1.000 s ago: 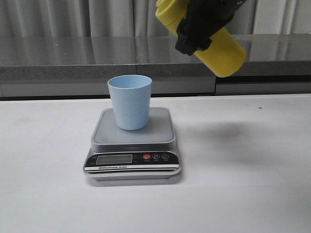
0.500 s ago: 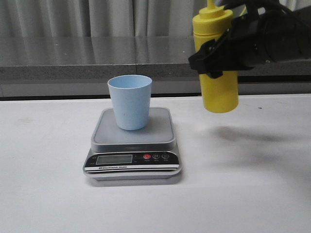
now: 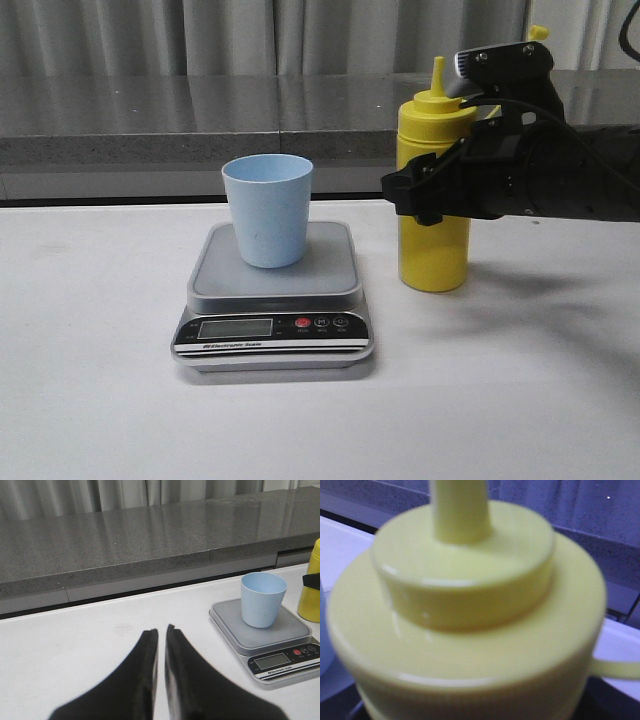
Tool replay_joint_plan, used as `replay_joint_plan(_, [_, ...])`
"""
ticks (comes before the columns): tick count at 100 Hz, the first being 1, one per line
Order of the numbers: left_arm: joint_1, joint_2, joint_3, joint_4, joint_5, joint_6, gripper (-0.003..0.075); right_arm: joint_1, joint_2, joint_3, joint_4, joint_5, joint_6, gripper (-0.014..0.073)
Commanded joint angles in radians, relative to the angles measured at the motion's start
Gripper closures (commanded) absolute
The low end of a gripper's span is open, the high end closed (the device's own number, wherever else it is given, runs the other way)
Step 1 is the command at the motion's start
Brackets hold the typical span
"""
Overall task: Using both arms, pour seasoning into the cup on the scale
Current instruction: 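Turn the yellow bottle upright and lower it back to the table, then open the right gripper and withdraw it from the bottle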
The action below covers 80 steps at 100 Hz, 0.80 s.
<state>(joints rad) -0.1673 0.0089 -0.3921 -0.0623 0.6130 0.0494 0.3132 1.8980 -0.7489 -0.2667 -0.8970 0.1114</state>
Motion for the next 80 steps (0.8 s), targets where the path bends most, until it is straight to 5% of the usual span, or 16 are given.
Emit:
replay_joint_plan(1, [0.002, 0.013, -0.025, -0.009, -0.074, -0.012, 0.0682, -0.006, -0.043, -0.020, 0.010, -0.096, 0.003, 0.0565])
replay_joint_plan(16, [0.002, 0.013, -0.025, -0.009, -0.074, -0.012, 0.0682, -0.017, -0.043, -0.020, 0.010, -0.093, 0.003, 0.0487])
replay_joint_plan(45, [0.002, 0.013, -0.025, -0.009, -0.074, -0.012, 0.0682, -0.024, -0.046, 0.004, 0.010, -0.086, 0.033, -0.0008])
replay_joint_plan(80, [0.002, 0.013, -0.025, -0.009, -0.074, -0.012, 0.0682, -0.024, -0.128, 0.124, 0.010, -0.086, 0.037, -0.0042])
